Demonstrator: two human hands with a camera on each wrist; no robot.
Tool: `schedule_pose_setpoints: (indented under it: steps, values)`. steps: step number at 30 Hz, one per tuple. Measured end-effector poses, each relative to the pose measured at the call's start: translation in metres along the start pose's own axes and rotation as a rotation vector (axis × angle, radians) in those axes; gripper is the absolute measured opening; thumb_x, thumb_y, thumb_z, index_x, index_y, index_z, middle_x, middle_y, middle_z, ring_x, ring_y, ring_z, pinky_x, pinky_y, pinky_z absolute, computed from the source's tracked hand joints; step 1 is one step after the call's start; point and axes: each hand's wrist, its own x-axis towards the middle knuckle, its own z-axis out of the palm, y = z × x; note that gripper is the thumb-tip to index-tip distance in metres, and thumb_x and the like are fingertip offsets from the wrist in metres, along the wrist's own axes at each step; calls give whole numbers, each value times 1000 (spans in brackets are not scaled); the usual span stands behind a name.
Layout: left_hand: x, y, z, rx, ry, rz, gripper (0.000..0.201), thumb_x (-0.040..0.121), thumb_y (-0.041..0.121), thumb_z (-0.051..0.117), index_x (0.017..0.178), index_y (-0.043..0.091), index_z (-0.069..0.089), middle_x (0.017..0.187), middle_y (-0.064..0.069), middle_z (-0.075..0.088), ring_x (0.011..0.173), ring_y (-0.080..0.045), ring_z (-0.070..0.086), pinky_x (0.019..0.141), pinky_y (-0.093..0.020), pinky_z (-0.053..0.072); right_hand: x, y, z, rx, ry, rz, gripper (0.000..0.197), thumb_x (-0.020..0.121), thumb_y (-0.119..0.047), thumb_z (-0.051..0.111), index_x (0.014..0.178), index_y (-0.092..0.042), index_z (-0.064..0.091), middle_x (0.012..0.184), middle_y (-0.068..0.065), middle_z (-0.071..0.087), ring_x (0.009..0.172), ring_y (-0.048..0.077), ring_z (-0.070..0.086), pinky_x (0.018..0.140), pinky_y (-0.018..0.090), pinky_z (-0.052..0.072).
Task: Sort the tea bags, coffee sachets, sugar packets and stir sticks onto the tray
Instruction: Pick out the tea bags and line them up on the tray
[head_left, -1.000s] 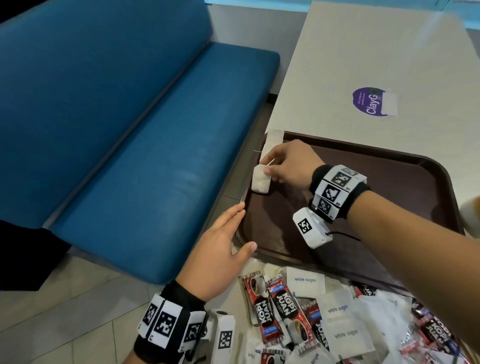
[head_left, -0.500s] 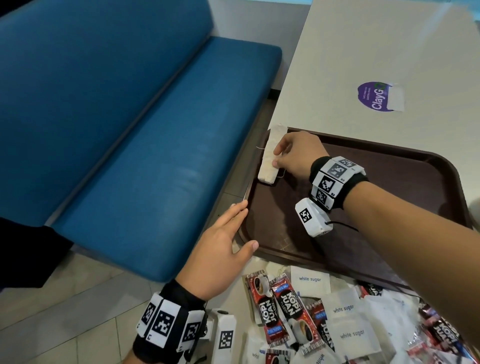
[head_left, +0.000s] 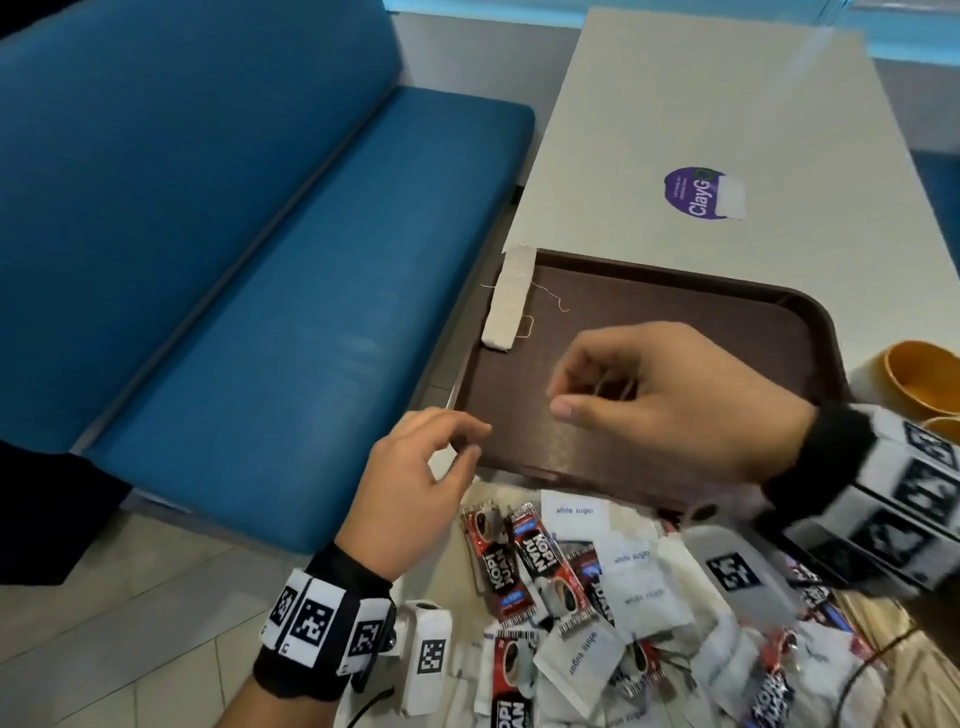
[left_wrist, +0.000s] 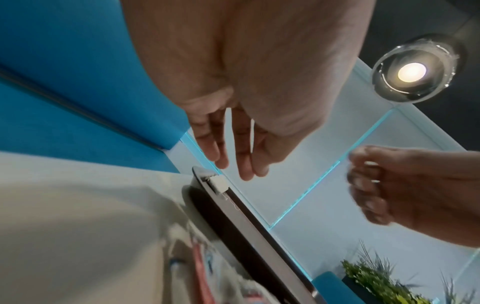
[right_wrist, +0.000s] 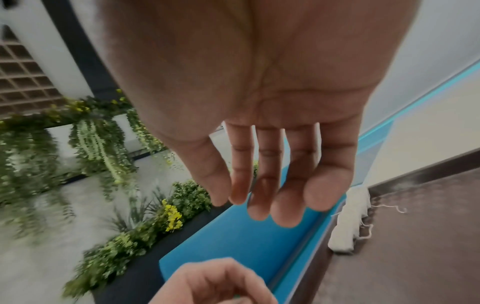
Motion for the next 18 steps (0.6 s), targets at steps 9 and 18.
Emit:
schedule_pose_setpoints:
  steps: [9, 18]
  values:
    - [-71, 29, 16, 113, -284, 119, 22, 90, 14, 62, 93, 35, 68, 86, 18, 57, 99, -11, 49, 85, -27, 44, -163, 37, 48, -7, 6, 266, 5, 90, -43, 70, 88, -39, 67, 92, -29, 65, 82, 3, 63, 68, 21, 51]
    - [-110, 67, 60, 188, -507, 372, 23, 93, 35, 61, 115, 35, 67, 123, 26, 57, 129, -10, 40, 112, -29, 34, -247, 85, 81, -41, 251, 489, 23, 84, -24, 78, 90, -39, 62, 81, -16, 63, 83, 0, 57, 62, 17, 40]
